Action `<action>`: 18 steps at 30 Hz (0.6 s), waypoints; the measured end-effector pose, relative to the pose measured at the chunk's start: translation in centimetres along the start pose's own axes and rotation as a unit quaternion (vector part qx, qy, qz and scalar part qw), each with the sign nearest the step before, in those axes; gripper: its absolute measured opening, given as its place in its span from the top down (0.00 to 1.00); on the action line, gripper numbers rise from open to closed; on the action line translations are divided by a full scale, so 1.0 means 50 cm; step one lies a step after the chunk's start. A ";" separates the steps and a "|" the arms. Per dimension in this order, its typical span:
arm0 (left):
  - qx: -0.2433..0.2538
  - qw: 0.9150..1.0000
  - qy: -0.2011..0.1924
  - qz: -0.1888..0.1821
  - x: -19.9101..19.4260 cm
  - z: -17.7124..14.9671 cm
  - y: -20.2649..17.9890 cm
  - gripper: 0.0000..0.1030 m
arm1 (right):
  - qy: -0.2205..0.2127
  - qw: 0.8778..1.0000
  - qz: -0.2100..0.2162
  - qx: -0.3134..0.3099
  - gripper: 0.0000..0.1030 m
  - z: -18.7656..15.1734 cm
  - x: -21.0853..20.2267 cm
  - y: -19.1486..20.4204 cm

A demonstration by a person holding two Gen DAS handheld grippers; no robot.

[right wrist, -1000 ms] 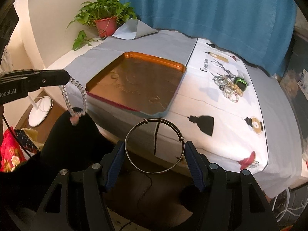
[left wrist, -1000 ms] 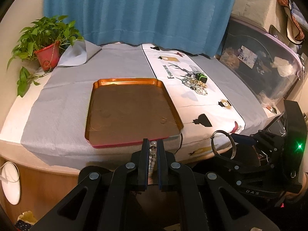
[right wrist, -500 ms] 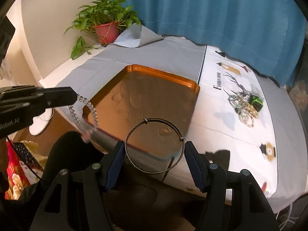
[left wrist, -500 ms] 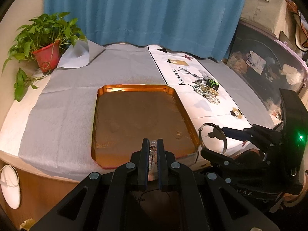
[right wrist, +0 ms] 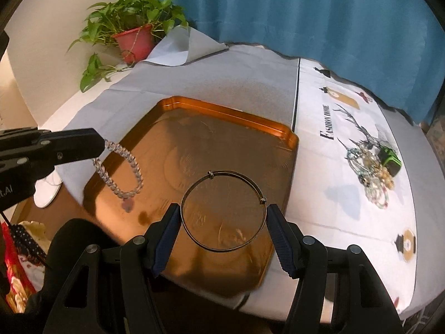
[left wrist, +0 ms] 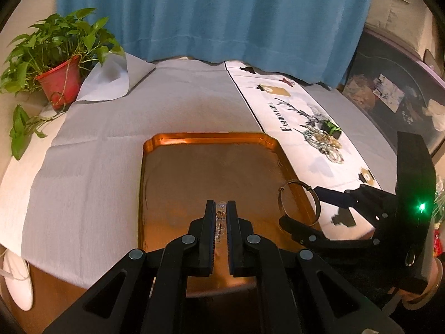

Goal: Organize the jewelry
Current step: 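Lower both tools into the tray and open them to release the bracelets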

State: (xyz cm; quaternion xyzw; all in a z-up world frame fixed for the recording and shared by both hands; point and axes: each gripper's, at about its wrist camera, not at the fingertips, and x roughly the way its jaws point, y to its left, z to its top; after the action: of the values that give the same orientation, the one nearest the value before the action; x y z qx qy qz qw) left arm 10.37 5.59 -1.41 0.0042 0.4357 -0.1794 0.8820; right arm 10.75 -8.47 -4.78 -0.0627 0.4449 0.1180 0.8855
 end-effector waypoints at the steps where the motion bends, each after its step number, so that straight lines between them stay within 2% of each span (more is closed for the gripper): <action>1: 0.000 1.000 0.002 0.002 0.011 0.006 0.003 0.95 | 0.000 1.000 0.000 0.000 0.38 0.002 0.006 0.000; 9: -0.009 1.000 0.020 0.017 0.084 0.030 0.029 0.95 | 0.008 1.000 -0.010 0.000 0.38 0.029 0.069 -0.009; 11: -0.020 0.999 0.024 0.031 0.100 0.033 0.043 0.90 | 0.011 1.000 -0.015 0.002 0.38 0.036 0.080 -0.010; 12: -0.020 0.999 0.028 0.040 0.106 0.034 0.048 0.70 | 0.015 1.000 -0.020 0.002 0.36 0.039 0.085 -0.010; 13: -0.022 0.998 0.033 0.051 0.111 0.033 0.052 0.32 | 0.019 1.000 -0.023 -0.001 0.26 0.040 0.088 -0.009; 14: -0.026 0.996 0.036 0.072 0.113 0.031 0.054 0.14 | 0.021 0.999 -0.029 -0.006 0.15 0.038 0.088 -0.007; 15: -0.029 0.995 0.026 0.090 0.105 0.027 0.056 0.02 | 0.017 0.999 -0.034 -0.011 0.12 0.032 0.082 -0.005; 16: -0.031 0.994 0.011 0.100 0.093 0.020 0.056 0.02 | 0.015 0.999 -0.033 -0.015 0.11 0.028 0.077 -0.005; 18: -0.028 0.994 0.013 0.108 0.081 0.008 0.058 0.02 | 0.023 0.999 -0.027 -0.024 0.11 0.007 0.061 -0.001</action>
State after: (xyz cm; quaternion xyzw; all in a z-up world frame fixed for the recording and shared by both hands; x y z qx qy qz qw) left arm 13.84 6.97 -4.70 0.0290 0.4487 -0.0704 0.8904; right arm 12.78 -7.96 -7.04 -0.0985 0.4602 0.1033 0.8763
